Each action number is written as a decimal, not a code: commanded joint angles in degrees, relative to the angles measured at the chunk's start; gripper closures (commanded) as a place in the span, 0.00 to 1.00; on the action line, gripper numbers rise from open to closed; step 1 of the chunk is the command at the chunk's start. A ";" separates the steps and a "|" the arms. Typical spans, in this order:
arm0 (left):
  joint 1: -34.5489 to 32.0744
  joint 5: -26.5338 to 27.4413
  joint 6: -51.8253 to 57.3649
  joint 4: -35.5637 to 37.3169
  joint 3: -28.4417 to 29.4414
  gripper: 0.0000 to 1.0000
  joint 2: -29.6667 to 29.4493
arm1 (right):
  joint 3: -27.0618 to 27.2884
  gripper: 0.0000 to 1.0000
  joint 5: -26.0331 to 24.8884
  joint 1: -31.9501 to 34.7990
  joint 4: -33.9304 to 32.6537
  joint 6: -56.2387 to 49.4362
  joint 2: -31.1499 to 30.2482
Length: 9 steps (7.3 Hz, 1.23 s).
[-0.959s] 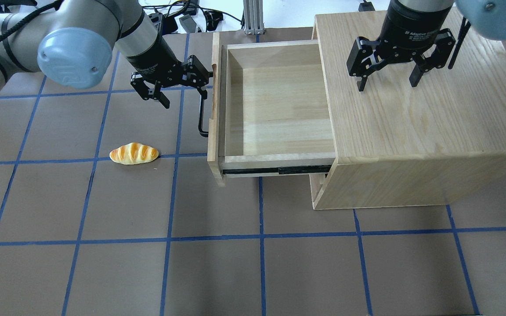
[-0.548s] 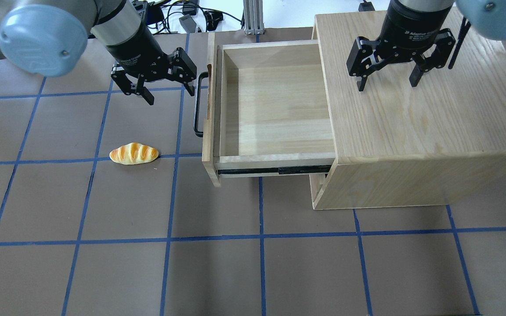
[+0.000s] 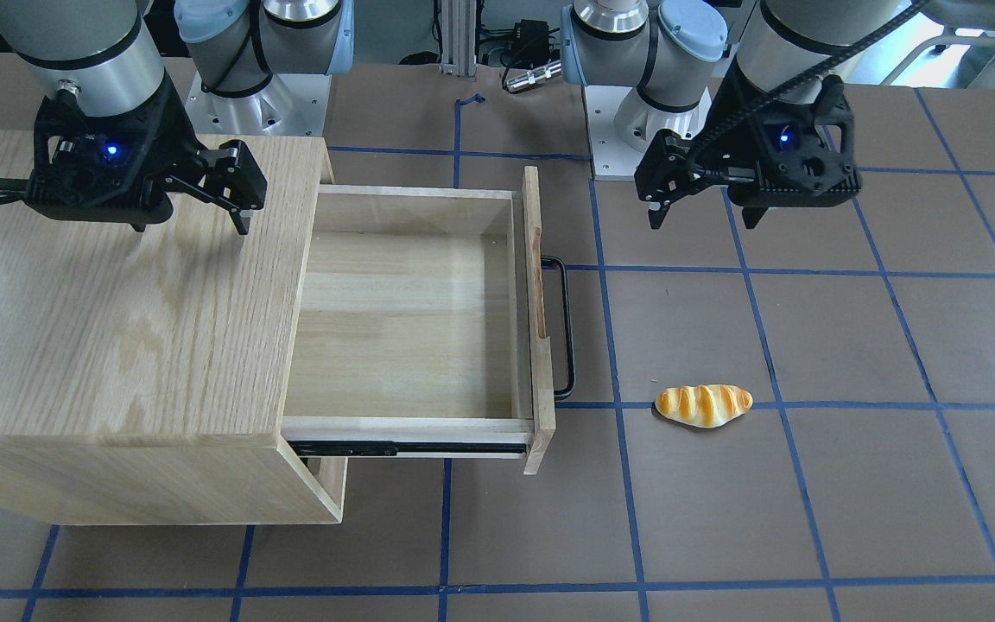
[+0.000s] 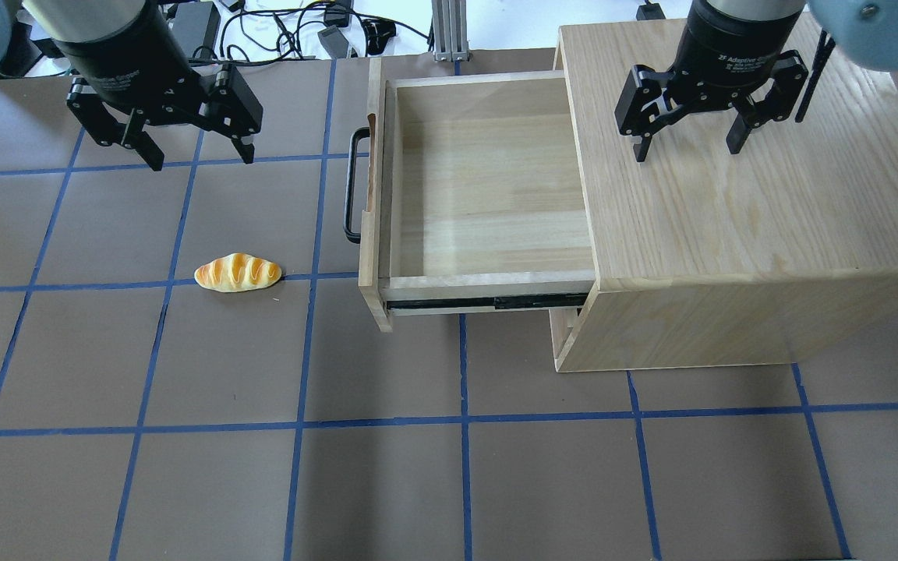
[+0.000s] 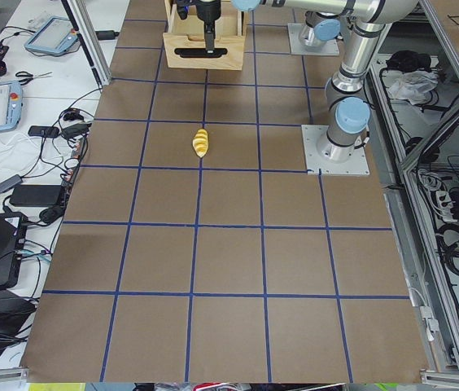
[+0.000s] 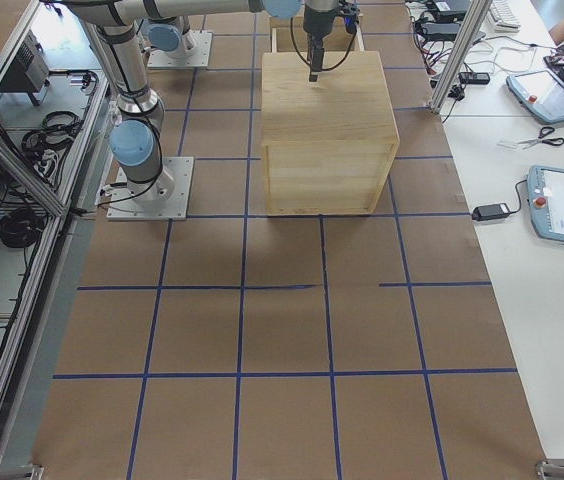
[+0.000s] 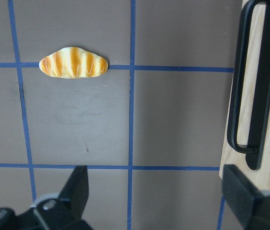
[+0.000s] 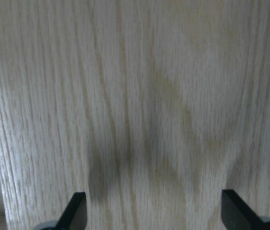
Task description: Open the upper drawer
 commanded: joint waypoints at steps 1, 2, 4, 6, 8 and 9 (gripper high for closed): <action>1.73 0.51 0.90 0.62 -0.44 0.00 0.39 | 0.09 0.00 0.00 0.00 0.00 -0.02 0.00; 1.73 0.86 1.07 0.71 -0.45 0.00 1.00 | 0.00 0.00 0.00 0.00 0.00 0.07 0.00; 1.82 0.78 1.08 2.28 -1.05 0.00 0.05 | 0.09 0.00 0.00 0.00 0.00 0.07 0.00; 1.47 0.69 1.69 2.47 -0.89 0.00 1.35 | 0.09 0.00 0.00 -0.09 0.00 0.07 0.00; 1.56 0.86 1.34 2.29 -1.85 0.00 1.28 | 0.09 0.00 0.00 0.00 0.00 0.07 0.00; 1.47 0.78 0.90 2.38 -1.59 0.00 1.27 | 0.00 0.00 0.00 0.00 0.00 0.07 0.00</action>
